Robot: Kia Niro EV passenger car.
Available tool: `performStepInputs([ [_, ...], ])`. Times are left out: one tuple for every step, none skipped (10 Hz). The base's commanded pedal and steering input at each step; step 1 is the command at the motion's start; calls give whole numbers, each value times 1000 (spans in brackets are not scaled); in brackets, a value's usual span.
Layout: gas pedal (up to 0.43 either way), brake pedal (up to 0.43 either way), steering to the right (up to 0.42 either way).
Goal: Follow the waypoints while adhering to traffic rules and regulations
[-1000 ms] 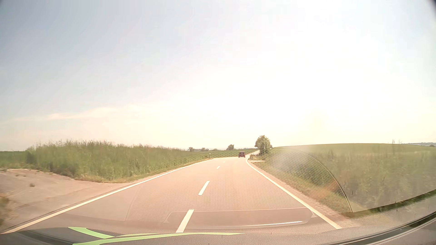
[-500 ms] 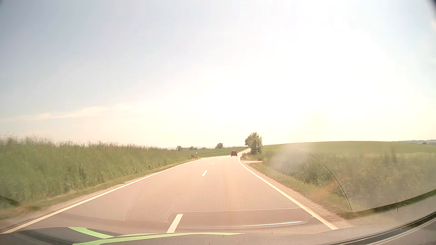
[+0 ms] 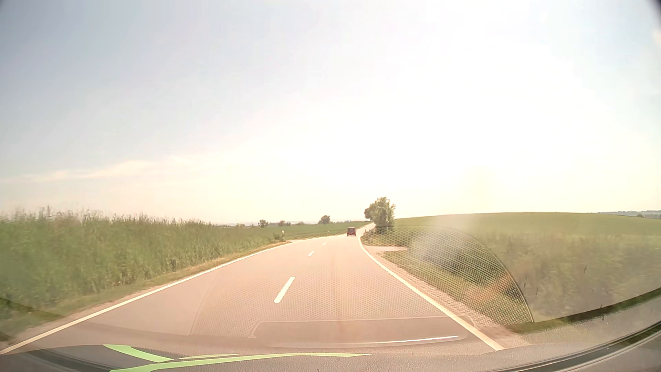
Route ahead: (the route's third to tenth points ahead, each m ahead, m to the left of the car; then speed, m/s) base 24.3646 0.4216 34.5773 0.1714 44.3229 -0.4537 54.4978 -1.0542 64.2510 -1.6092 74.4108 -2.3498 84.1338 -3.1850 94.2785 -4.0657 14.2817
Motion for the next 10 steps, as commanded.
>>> performStepInputs([
  [287, 0, 0],
  [287, 0, 0],
  [287, 0, 0],
  [287, 0, 0],
  [287, 0, 0],
  [287, 0, 1],
  [287, 0, 2],
  [287, 0, 3],
  [287, 0, 5],
  [287, 0, 8],
])
